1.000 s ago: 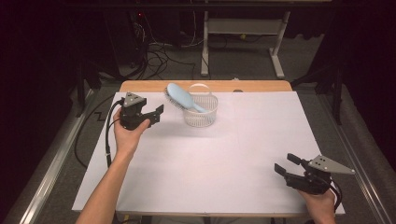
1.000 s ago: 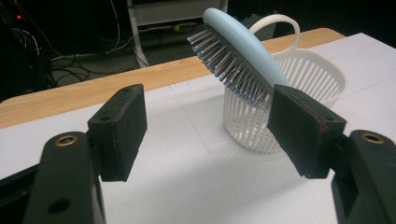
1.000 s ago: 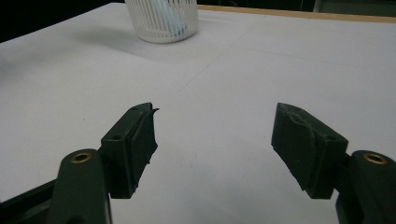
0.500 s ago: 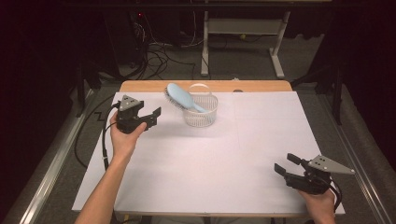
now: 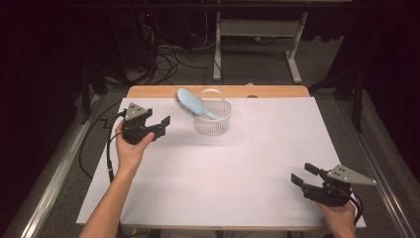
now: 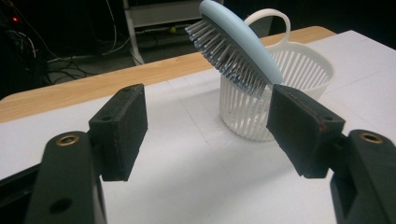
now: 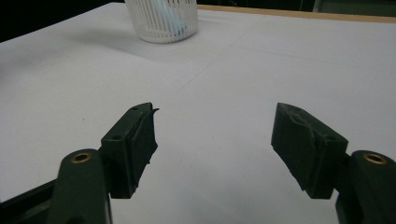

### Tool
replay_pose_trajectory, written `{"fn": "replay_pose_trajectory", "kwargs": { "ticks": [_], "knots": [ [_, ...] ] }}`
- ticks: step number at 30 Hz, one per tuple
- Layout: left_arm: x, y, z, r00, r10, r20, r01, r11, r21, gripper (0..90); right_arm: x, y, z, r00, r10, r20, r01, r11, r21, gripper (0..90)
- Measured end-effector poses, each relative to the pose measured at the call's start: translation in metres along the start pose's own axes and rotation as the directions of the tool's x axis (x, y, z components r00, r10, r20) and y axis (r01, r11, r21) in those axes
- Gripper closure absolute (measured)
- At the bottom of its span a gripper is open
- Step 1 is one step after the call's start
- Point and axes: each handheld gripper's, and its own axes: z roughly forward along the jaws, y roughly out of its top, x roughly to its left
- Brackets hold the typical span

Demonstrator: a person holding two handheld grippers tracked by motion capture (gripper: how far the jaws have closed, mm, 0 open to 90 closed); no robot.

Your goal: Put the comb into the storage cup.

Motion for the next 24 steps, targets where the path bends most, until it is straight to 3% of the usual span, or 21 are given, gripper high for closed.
{"fn": "replay_pose_trajectory", "kwargs": {
  "ticks": [24],
  "knots": [
    [0.001,-0.012,-0.007,1.0000,-0.004,-0.001,0.004,1.0000,0.001,30.1,0.000,0.000,0.000,1.0000,0.003,0.002,-0.003,1.000,0.001,31.4]
  ]
}}
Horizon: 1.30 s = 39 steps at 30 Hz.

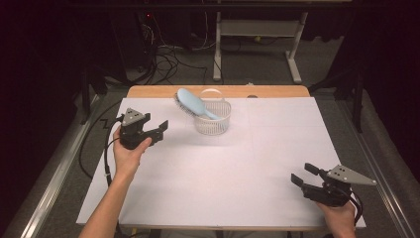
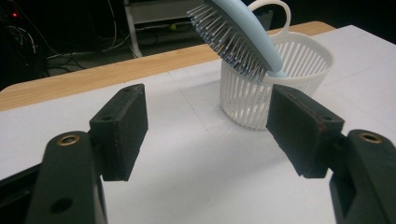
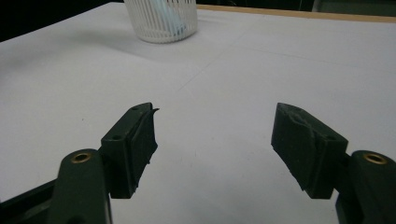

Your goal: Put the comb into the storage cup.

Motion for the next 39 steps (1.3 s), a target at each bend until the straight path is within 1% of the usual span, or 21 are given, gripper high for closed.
{"fn": "replay_pose_trajectory", "kwargs": {
  "ticks": [10,12,16,39],
  "knots": [
    [-0.001,-0.004,-0.005,1.0000,0.007,0.001,-0.007,1.0000,-0.005,30.1,0.000,0.000,0.000,1.0000,-0.001,0.000,0.001,1.000,-0.001,31.3],
    [-0.001,-0.004,-0.006,1.0000,0.007,-0.005,-0.007,0.9999,-0.012,30.1,0.000,0.000,0.000,1.0000,-0.002,0.001,0.002,1.000,0.000,31.2],
    [-0.002,-0.005,-0.009,1.0000,0.005,-0.003,-0.005,0.9998,-0.019,30.1,0.000,0.000,0.000,1.0000,-0.001,0.002,0.001,1.000,0.001,31.2],
    [-0.001,-0.014,-0.017,1.0000,0.005,-0.006,-0.005,0.9998,-0.017,30.1,0.001,0.000,0.000,1.0000,-0.001,0.003,0.001,1.000,0.001,31.2]
  ]
}}
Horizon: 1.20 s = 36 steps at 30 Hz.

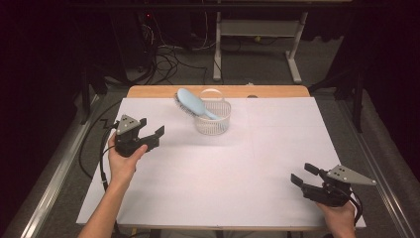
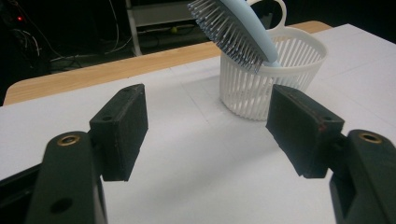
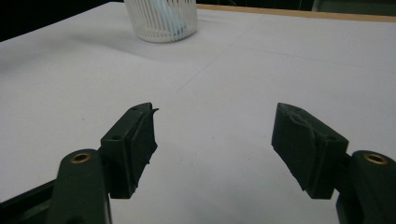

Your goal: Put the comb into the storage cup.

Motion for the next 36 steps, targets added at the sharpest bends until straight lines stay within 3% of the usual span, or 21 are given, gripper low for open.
{"fn": "replay_pose_trajectory", "kwargs": {
  "ticks": [36],
  "knots": [
    [0.003,-0.019,-0.014,0.9999,-0.002,-0.014,0.002,1.0000,-0.004,30.0,0.000,0.000,0.000,1.0000,0.000,-0.001,0.000,1.000,-0.001,31.2]
  ]
}}
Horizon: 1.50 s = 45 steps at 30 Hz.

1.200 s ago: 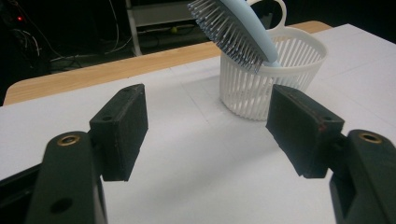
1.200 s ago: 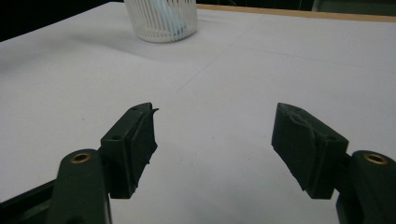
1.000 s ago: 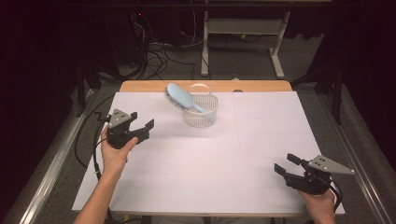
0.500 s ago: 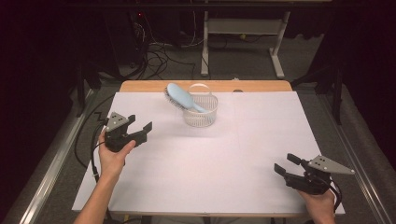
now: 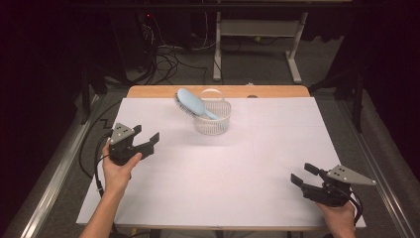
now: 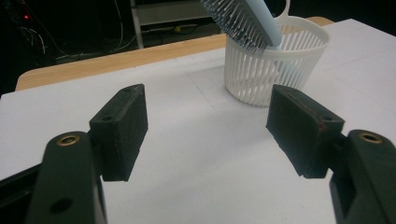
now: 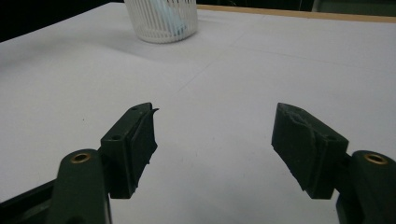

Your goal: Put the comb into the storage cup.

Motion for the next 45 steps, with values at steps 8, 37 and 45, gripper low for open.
{"fn": "replay_pose_trajectory", "kwargs": {
  "ticks": [8,37,45],
  "knots": [
    [0.000,-0.004,-0.004,1.0000,0.001,-0.002,-0.001,1.0000,-0.003,29.8,0.000,0.000,0.000,1.0000,0.000,0.000,0.000,1.000,0.001,31.2],
    [-0.003,-0.014,-0.012,0.9999,0.010,0.008,-0.010,0.9999,0.003,29.8,0.000,0.000,0.000,1.0000,0.000,0.000,0.000,1.000,0.002,31.3],
    [-0.005,-0.017,-0.013,0.9998,0.016,0.016,-0.016,0.9999,0.003,29.4,0.000,0.000,0.000,1.0000,0.000,0.000,0.000,1.000,0.002,31.3]
  ]
}}
